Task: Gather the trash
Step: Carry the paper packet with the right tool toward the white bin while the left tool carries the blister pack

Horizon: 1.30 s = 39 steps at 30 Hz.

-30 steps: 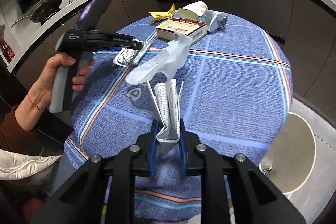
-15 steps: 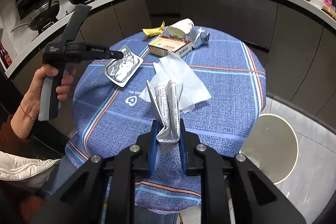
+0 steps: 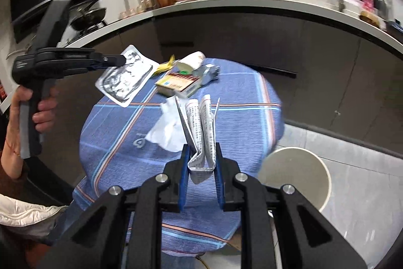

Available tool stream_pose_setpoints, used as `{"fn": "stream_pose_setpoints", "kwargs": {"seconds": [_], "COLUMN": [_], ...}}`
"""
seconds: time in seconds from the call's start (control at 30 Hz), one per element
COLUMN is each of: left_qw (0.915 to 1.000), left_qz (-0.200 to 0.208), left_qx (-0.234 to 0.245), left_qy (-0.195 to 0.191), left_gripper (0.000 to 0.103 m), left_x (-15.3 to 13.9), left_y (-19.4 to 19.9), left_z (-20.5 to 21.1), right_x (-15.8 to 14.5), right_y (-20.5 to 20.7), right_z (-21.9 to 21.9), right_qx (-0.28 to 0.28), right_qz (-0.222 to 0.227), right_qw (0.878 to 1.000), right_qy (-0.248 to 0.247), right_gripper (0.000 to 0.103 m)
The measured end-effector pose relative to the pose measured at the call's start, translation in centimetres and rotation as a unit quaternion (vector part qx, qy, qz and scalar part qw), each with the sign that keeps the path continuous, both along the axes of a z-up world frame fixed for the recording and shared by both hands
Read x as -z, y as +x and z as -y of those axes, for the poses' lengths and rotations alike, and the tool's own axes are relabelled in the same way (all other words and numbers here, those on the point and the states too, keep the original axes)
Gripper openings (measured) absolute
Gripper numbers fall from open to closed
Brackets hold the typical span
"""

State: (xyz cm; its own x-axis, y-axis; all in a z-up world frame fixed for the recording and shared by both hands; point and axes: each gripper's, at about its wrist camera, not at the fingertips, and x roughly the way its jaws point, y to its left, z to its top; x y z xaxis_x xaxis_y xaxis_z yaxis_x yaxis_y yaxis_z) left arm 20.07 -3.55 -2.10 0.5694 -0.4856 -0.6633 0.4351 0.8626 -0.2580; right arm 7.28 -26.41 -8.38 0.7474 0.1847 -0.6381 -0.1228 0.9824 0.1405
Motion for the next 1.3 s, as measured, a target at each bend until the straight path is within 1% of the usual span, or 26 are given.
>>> {"fn": "stream_pose_setpoints", "kwargs": {"seconds": [0.1,0.23,0.4,0.6,0.77,0.9,1.17,1.23,1.3], "left_qw": [0.9993,0.9962,0.9899,0.9823,0.9772,0.9733,0.9662,0.9649,0.964], "left_qz": [0.005,0.013,-0.001,-0.02,-0.035,-0.053,-0.08,-0.082,-0.08], "left_qx": [0.036,0.085,0.142,0.186,0.209,0.221,0.236,0.238,0.24], "left_qy": [-0.009,-0.008,-0.008,-0.003,0.013,0.033,0.067,0.076,0.081], "left_gripper": [0.01,0.01,0.01,0.01,0.01,0.01,0.011,0.011,0.011], "left_x": [-0.9,-1.1,0.1,2.3,5.2,8.2,12.8,13.6,14.3], "left_y": [-1.0,-2.0,-2.8,-3.1,-2.4,-1.4,-0.1,0.2,0.3], "left_z": [2.5,6.8,12.2,17.5,21.3,23.9,27.4,28.1,28.6], "right_x": [0.0,0.6,2.2,5.7,8.6,10.9,14.7,15.4,16.0], "right_y": [-0.8,-1.7,-2.9,-3.2,-2.6,-2.2,-0.8,-0.4,0.0], "right_z": [1.8,4.6,7.6,10.5,12.0,13.4,15.1,15.4,15.8], "right_qx": [0.029,0.071,0.113,0.142,0.157,0.169,0.179,0.178,0.177], "right_qz": [0.002,-0.005,-0.017,-0.04,-0.057,-0.073,-0.102,-0.107,-0.111], "right_qw": [1.0,0.997,0.993,0.988,0.985,0.981,0.975,0.975,0.975], "right_qy": [0.0,0.003,0.013,0.041,0.053,0.066,0.081,0.081,0.081], "right_gripper": [0.019,0.019,0.019,0.019,0.02,0.02,0.02,0.021,0.023]}}
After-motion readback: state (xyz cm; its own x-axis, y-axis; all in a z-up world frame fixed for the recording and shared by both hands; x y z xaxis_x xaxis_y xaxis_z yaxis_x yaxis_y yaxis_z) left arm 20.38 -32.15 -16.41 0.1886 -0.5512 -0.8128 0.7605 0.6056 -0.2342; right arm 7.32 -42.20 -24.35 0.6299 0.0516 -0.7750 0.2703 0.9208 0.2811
